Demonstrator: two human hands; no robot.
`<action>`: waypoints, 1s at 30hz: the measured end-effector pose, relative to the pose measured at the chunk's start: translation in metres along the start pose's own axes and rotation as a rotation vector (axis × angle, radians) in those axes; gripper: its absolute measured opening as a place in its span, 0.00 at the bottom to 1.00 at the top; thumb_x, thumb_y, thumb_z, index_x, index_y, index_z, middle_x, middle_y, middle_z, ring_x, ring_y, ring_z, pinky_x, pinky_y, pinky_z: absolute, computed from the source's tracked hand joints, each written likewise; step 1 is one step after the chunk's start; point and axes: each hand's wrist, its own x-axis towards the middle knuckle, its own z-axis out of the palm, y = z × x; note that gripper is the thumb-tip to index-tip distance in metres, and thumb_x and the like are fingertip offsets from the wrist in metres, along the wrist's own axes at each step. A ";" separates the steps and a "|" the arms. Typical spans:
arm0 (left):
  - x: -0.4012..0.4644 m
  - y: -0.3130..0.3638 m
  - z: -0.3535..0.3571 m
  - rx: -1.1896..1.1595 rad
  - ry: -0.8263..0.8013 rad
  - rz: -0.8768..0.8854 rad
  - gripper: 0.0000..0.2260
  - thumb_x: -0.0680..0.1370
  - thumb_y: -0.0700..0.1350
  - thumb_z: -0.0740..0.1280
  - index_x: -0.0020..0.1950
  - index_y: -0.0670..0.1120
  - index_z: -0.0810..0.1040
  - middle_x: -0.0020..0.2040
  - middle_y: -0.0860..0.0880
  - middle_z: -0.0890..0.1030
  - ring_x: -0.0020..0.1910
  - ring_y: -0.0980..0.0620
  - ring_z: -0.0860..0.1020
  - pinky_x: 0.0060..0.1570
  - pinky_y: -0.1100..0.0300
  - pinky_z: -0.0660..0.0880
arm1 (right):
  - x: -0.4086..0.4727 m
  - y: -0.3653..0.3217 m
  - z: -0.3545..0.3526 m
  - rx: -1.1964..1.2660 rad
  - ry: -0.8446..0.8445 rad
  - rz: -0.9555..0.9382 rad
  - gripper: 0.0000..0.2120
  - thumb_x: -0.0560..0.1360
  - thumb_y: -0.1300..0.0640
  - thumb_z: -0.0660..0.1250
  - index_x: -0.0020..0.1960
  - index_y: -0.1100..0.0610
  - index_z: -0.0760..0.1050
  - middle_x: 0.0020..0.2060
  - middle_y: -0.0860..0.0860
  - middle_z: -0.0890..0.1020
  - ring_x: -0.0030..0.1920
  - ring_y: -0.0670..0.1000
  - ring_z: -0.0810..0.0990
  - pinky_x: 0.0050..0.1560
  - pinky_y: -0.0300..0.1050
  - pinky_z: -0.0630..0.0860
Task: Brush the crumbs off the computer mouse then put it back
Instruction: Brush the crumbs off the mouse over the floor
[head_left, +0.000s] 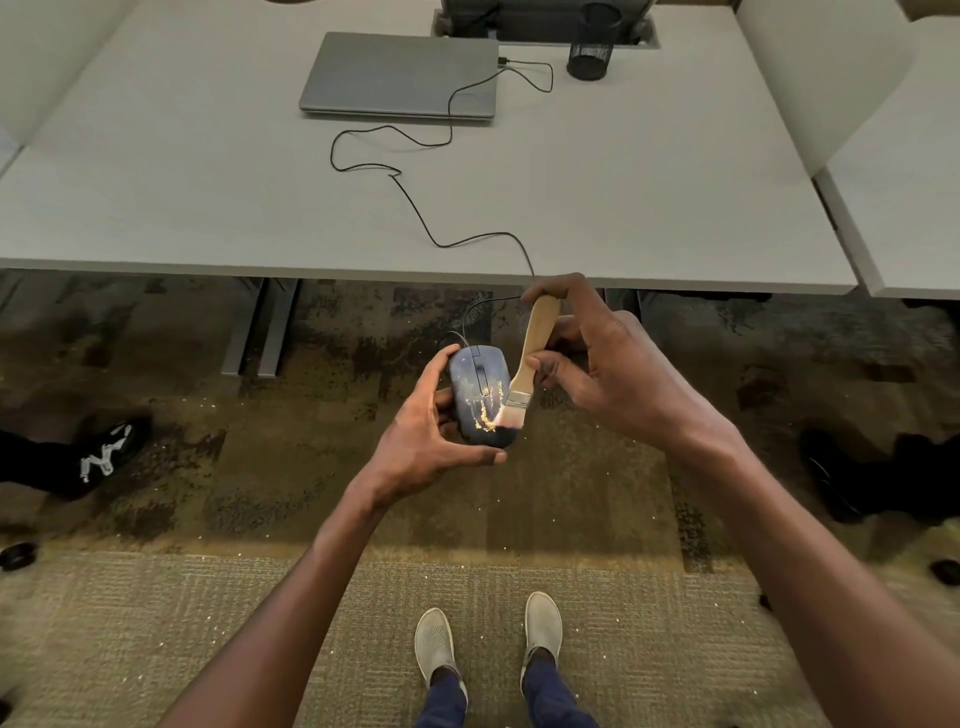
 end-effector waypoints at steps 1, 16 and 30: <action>0.000 0.001 0.001 -0.003 -0.005 0.002 0.59 0.62 0.36 0.84 0.81 0.59 0.52 0.72 0.47 0.74 0.69 0.52 0.77 0.67 0.52 0.76 | 0.000 0.001 0.000 -0.002 0.008 -0.001 0.24 0.78 0.65 0.68 0.67 0.49 0.63 0.43 0.45 0.83 0.44 0.42 0.85 0.48 0.37 0.83; -0.006 0.002 0.006 0.018 -0.065 0.047 0.58 0.61 0.34 0.84 0.80 0.61 0.54 0.68 0.51 0.78 0.68 0.55 0.78 0.65 0.51 0.77 | 0.014 0.015 -0.007 -0.040 0.132 0.007 0.25 0.78 0.65 0.69 0.69 0.54 0.62 0.42 0.51 0.84 0.40 0.45 0.85 0.45 0.46 0.84; -0.006 -0.001 0.005 0.014 -0.103 0.059 0.59 0.60 0.39 0.85 0.80 0.61 0.53 0.64 0.59 0.81 0.67 0.55 0.79 0.61 0.56 0.79 | 0.033 0.036 -0.010 -0.024 0.245 0.132 0.29 0.78 0.63 0.69 0.74 0.53 0.60 0.40 0.52 0.85 0.37 0.45 0.86 0.44 0.48 0.85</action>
